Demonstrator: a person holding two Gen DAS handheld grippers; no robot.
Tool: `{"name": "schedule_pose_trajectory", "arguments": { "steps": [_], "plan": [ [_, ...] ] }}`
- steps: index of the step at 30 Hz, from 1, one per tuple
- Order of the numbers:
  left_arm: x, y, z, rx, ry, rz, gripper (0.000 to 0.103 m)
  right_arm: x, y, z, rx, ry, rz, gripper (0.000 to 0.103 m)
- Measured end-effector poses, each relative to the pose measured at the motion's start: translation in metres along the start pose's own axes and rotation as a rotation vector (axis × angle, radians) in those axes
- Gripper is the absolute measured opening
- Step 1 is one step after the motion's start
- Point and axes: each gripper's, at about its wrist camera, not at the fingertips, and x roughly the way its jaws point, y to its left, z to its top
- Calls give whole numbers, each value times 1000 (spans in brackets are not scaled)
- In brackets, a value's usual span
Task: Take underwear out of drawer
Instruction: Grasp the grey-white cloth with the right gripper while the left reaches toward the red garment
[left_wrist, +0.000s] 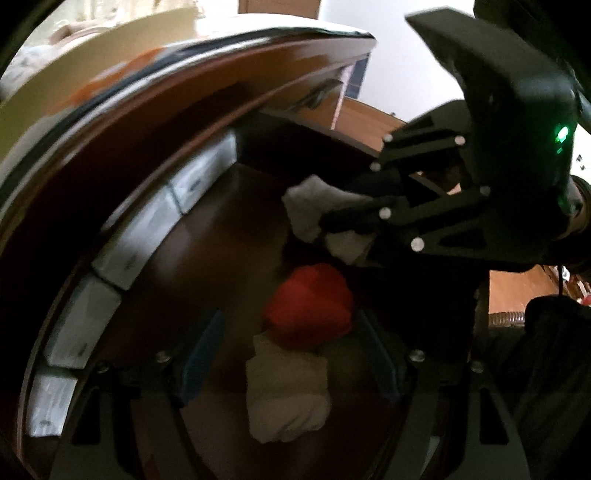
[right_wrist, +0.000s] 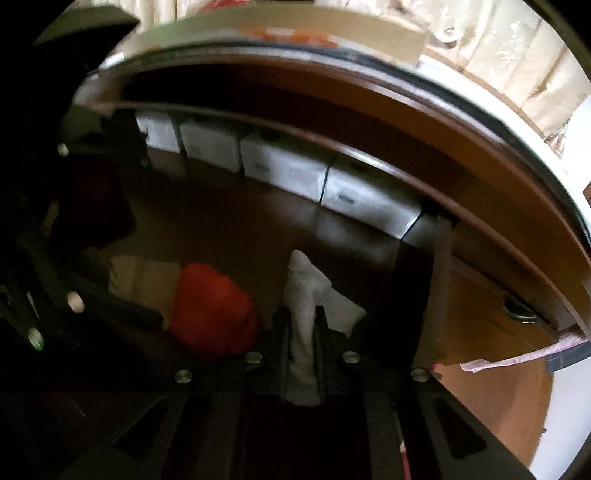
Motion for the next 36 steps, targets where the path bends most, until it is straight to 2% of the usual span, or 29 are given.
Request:
{"name": "schedule_pose_trajectory", "arguments": {
  "steps": [11, 16, 18, 20, 23, 29, 36],
  "plan": [
    [39, 2, 14, -3, 106, -64, 72, -16, -17, 0, 97, -90, 37, 12],
    [53, 2, 12, -22, 149, -85, 62, -17, -18, -2, 117, -110, 61, 12],
    [52, 2, 13, -36, 141, -87, 57, -17, -18, -2, 120, -112, 60, 12],
    [52, 3, 14, -49, 136, -98, 40, -17, -17, -1, 118, -110, 61, 12],
    [45, 0, 13, -40, 116, -81, 29, -18, -15, -1, 113, -111, 55, 12],
    [20, 10, 9, -86, 30, 12, 27, -22, -18, -3, 130, -134, 49, 12],
    [-5, 16, 10, -140, -40, 73, 27, -23, -17, -1, 139, -152, 46, 12]
  ]
}}
